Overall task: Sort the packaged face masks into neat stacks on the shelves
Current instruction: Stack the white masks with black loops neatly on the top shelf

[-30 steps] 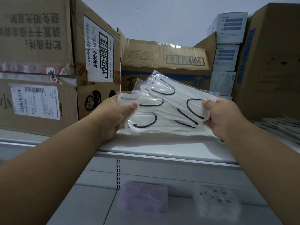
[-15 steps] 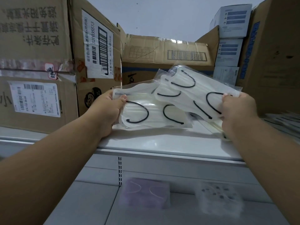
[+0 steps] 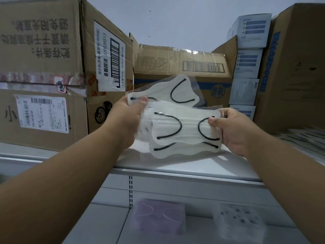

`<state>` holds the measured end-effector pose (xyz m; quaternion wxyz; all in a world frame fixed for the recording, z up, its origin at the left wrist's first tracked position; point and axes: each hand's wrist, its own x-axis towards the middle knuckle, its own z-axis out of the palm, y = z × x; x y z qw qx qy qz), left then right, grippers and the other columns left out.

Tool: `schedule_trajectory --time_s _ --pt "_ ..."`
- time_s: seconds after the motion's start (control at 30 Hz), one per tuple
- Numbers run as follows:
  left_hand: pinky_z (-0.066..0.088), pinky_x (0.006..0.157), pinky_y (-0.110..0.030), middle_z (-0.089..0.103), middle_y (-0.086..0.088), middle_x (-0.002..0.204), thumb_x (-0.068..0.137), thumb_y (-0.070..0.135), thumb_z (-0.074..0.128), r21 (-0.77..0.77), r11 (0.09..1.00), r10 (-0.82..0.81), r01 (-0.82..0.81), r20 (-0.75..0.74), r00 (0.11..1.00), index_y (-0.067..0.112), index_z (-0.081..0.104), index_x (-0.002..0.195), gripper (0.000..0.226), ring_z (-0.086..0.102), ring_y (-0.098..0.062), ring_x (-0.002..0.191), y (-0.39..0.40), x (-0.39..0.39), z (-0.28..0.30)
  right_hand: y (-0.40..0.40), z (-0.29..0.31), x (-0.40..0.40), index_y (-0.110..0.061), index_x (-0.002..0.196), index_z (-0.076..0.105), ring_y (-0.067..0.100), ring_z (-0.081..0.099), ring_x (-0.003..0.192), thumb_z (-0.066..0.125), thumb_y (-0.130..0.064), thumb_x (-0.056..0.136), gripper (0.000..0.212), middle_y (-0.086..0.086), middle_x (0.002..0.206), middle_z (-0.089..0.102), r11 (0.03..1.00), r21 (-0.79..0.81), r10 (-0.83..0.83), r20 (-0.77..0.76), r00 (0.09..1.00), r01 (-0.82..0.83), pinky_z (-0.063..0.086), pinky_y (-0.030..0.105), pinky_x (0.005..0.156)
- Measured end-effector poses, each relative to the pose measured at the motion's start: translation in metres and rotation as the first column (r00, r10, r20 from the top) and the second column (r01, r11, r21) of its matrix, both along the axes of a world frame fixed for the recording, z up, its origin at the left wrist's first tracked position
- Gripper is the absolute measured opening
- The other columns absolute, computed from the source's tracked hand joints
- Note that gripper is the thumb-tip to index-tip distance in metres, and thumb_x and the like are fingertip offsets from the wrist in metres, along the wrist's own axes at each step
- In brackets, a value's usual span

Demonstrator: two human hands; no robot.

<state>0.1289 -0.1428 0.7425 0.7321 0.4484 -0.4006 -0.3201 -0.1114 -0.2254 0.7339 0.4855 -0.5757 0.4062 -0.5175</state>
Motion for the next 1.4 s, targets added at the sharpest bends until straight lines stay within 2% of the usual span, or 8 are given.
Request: schedule_trajectory --time_s 0.17,0.27,0.33,0.5,0.7,0.93,1.17,1.4 --pt "0.059 0.083 -0.048 0.075 -0.006 0.105 0.1 0.037 0.055 0.054 0.998 -0.01 0.029 -0.318 0.948 0.026 0.062 0.118 0.022 0.074 -0.027 0.09 0.0 -0.003 0.01 -0.006 0.008 -0.008 0.001 0.116 0.059 0.025 0.073 0.063 0.056 -0.002 0.097 0.02 0.016 0.089 0.075 0.985 0.159 -0.121 0.385 0.915 0.063 0.057 0.037 0.047" --pt "0.06 0.064 -0.033 0.074 -0.009 0.105 0.101 0.025 0.053 0.013 0.993 -0.107 0.119 -0.359 0.927 0.023 0.064 0.117 0.019 0.073 -0.023 0.083 -0.006 -0.024 0.013 -0.004 0.01 -0.001 -0.004 0.102 0.059 0.022 0.072 0.057 0.053 -0.007 0.1 0.007 0.01 0.067 0.074 0.974 0.225 -0.141 0.47 0.871 0.036 0.056 0.035 0.044" --pt "0.053 0.051 -0.025 0.073 -0.009 0.108 0.1 0.015 0.054 -0.006 0.981 -0.189 0.195 -0.278 0.942 0.022 0.064 0.117 0.021 0.071 -0.02 0.079 -0.009 -0.045 0.01 -0.002 0.009 0.006 -0.003 0.111 0.057 0.027 0.074 0.075 0.052 -0.01 0.1 0.014 0.015 0.086 0.075 0.974 0.228 -0.106 0.453 0.885 0.0 0.061 0.045 0.06" --pt "0.061 0.079 -0.037 0.065 -0.009 0.11 0.085 -0.009 0.066 0.065 0.967 -0.252 0.248 0.052 0.966 0.018 0.056 0.108 0.037 0.07 -0.029 0.096 -0.013 -0.082 0.002 0.003 0.011 0.012 -0.001 0.114 0.058 0.032 0.073 0.074 0.046 -0.016 0.104 0.022 0.018 0.096 0.073 0.965 0.258 -0.056 0.403 0.914 -0.054 0.061 0.047 0.056" --pt "0.055 0.093 -0.04 0.07 -0.002 0.108 0.066 0.008 0.085 0.135 0.958 -0.288 0.254 0.397 0.872 0.019 0.056 0.12 0.062 0.068 -0.021 0.1 -0.023 -0.1 -0.001 0.007 0.011 0.012 -0.004 0.105 0.061 0.028 0.074 0.064 0.052 -0.015 0.101 0.014 0.016 0.084 0.076 0.963 0.254 -0.032 0.449 0.893 -0.093 0.06 0.046 0.053" --pt "0.053 0.097 -0.042 0.073 -0.016 0.113 0.076 0.018 0.074 -0.13 0.908 -0.415 0.398 -0.159 0.896 0.003 0.062 0.113 0.042 0.07 -0.031 0.106 -0.021 -0.041 0.019 0.001 0.001 0.0 -0.028 0.099 0.053 0.018 0.058 0.074 0.059 -0.029 0.096 0.007 0.002 0.081 0.058 0.84 -0.509 -0.273 -0.102 0.957 0.186 0.052 0.038 0.069" --pt "0.045 0.107 -0.052 0.071 -0.013 0.12 0.084 0.011 0.068 -0.075 0.952 -0.306 0.298 -0.139 0.942 0.005 0.061 0.125 0.042 0.066 -0.032 0.115 -0.021 -0.008 0.0 0.019 0.012 0.002 -0.006 0.126 0.06 0.035 0.069 0.105 0.063 0.001 0.086 0.041 0.021 0.116 0.069 0.897 -0.2 0.417 0.094 0.904 -0.393 0.059 0.047 0.085" --pt "0.057 0.093 -0.041 0.07 -0.016 0.119 0.088 0.003 0.063 -0.115 0.943 -0.331 0.313 -0.194 0.924 0.0 0.063 0.122 0.034 0.068 -0.032 0.11 -0.019 -0.001 0.0 0.02 0.011 -0.006 -0.011 0.123 0.06 0.033 0.071 0.096 0.069 0.001 0.072 0.053 0.016 0.11 0.072 0.863 0.001 0.504 0.058 0.862 -0.505 0.062 0.04 0.077"
